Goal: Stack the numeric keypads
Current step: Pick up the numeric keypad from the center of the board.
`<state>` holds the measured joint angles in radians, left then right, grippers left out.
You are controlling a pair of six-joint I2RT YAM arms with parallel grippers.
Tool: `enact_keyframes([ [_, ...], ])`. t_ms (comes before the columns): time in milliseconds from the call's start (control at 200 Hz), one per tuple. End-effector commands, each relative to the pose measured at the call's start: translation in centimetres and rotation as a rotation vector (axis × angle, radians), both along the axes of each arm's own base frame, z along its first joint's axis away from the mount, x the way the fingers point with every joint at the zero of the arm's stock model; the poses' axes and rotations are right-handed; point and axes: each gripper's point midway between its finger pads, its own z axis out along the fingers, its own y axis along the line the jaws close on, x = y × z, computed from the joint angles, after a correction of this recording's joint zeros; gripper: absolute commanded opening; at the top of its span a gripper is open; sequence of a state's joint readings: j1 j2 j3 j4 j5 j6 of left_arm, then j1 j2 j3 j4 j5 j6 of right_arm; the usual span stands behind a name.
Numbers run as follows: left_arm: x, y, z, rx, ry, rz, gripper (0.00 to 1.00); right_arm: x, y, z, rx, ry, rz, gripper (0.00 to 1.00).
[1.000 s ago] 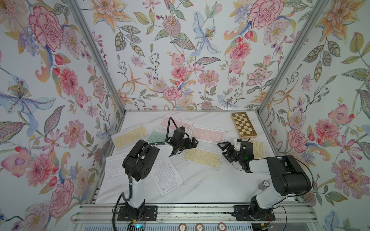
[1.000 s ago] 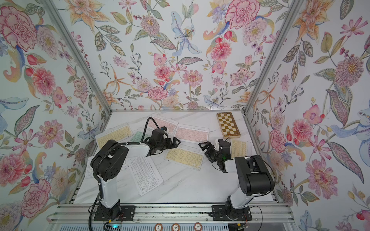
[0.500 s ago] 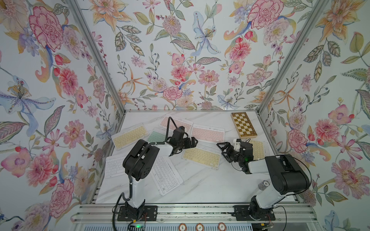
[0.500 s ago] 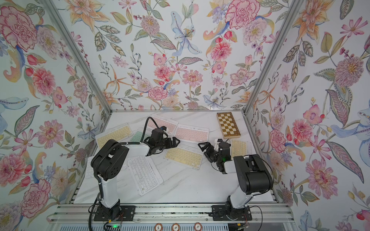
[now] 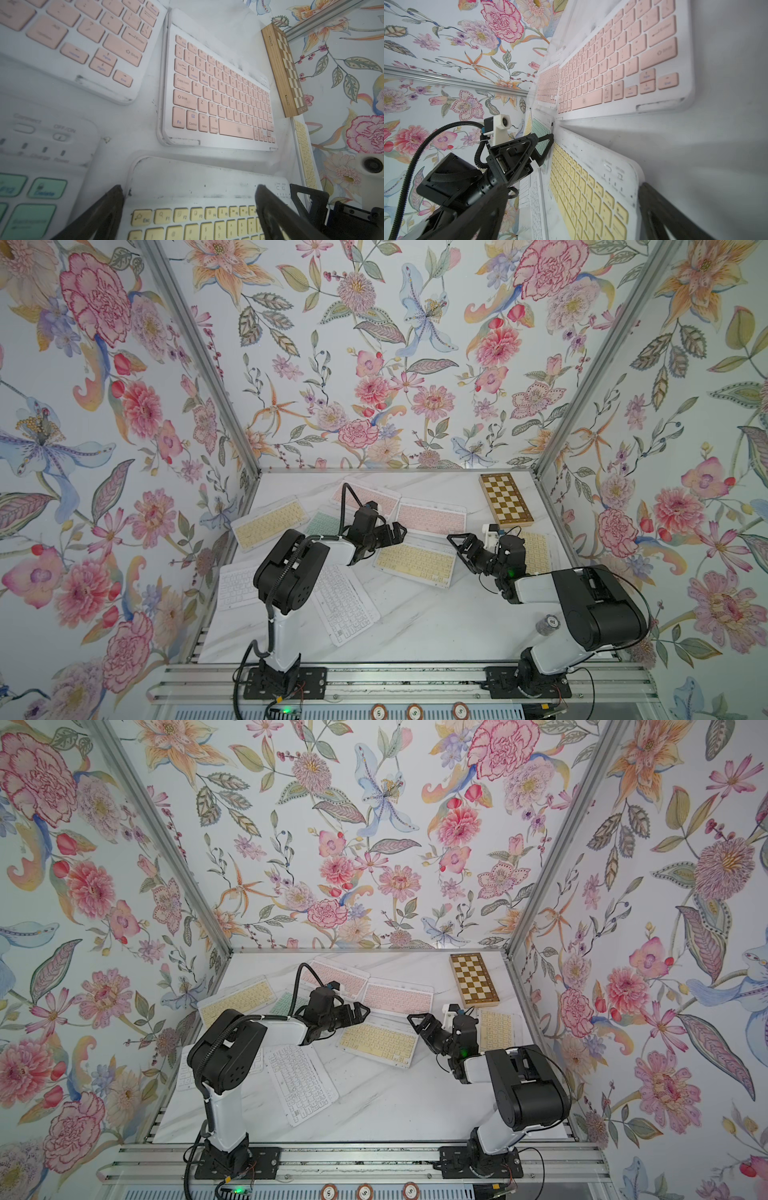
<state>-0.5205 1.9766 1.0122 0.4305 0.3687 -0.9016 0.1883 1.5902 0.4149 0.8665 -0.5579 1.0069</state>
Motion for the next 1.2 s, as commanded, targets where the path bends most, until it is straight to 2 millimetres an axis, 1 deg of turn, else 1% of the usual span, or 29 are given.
enact_keyframes([
  [0, -2.9, -3.2, 0.9, -0.161, 0.076, -0.122, 1.0, -0.7, 3.1, 4.2, 0.059, -0.133, 0.141, 0.99],
  [150, -2.9, -3.4, 2.1, -0.236, 0.072, -0.111, 0.99, -0.7, 3.5, 5.7, 0.07, -0.176, 0.151, 0.99],
  [310, -2.9, -3.5, 3.6, -0.335, 0.065, -0.092, 0.99, -0.4, 3.9, 6.9, 0.082, -0.195, 0.149, 0.99],
  [425, -2.8, -3.4, 4.5, -0.376, 0.055, -0.073, 0.99, 0.3, 4.4, 7.9, 0.097, -0.203, 0.136, 0.99],
  [586, -2.6, -3.3, 5.8, -0.434, 0.04, -0.049, 0.99, 1.5, 5.0, 8.5, 0.111, -0.196, 0.103, 0.99],
  [711, -2.3, -3.0, 6.3, -0.443, 0.029, -0.027, 0.99, 2.5, 5.7, 8.9, 0.14, -0.194, 0.081, 0.99],
  [811, -2.2, -2.7, 6.5, -0.455, 0.022, -0.01, 0.99, 3.2, 6.0, 8.7, 0.171, -0.178, 0.046, 0.99],
  [1026, -2.0, -2.0, 7.0, -0.493, 0.004, 0.046, 0.99, 4.3, 6.8, 8.8, 0.267, -0.154, -0.067, 0.99],
  [1196, -1.9, -1.6, 7.1, -0.5, -0.006, 0.067, 0.99, 4.2, 7.4, 10.2, 0.375, -0.202, -0.162, 0.99],
])
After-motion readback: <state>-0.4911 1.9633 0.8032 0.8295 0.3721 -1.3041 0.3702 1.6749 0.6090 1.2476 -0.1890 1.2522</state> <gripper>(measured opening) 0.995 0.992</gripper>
